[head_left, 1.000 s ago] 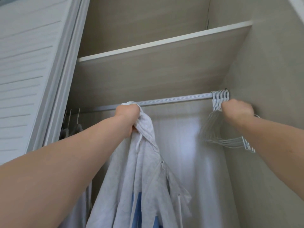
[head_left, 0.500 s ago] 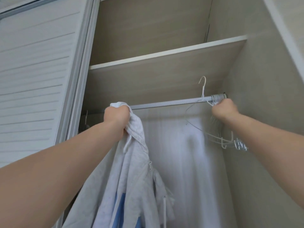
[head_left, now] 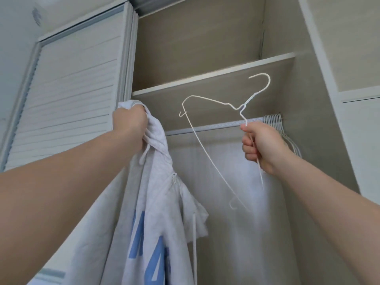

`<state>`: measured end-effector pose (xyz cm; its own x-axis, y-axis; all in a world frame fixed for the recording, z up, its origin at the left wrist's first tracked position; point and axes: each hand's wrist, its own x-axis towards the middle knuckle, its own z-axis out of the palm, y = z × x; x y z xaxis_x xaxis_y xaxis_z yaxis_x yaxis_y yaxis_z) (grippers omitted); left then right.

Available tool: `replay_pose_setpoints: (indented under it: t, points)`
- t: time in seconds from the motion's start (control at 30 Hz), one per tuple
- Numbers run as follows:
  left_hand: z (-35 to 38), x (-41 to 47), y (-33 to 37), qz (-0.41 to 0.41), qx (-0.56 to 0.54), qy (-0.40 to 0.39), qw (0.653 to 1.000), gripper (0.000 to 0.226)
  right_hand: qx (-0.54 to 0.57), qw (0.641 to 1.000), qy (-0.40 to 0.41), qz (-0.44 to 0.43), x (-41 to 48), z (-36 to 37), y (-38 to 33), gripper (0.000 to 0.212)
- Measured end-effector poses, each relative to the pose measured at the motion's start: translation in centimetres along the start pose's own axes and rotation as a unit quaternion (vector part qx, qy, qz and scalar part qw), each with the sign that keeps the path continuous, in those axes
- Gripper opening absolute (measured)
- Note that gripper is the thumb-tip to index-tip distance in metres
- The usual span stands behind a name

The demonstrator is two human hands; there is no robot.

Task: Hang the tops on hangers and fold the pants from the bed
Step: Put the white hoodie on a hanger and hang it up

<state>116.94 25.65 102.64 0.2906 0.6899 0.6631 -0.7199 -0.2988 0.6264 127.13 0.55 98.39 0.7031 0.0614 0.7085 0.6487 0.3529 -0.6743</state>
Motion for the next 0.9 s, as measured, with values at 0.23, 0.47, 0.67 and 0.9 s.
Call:
replay_pose_setpoints:
  t: [0.23,0.47,0.67,0.9]
  points:
    - [-2.1,-5.3,11.1,0.002,-0.009,0.041,0.999,0.023,0.011,0.995,-0.102,-0.013,-4.4,1.6,-5.7,0.020]
    - [-5.2,-13.4,22.0,0.097,0.082,0.131,0.983,0.027,0.113,0.980,-0.162,-0.029,-11.3,-0.7,-11.4,0.020]
    - [-10.3,-20.9,28.8,0.106,0.198,0.161,0.961,0.015,0.247,0.942,-0.226,0.024,-20.7,-1.4,-12.5,0.020]
    - [-20.0,-30.3,34.4,0.032,0.295,0.255,0.920,0.009,0.338,0.876,-0.333,0.089,-32.9,-1.7,-13.2,0.025]
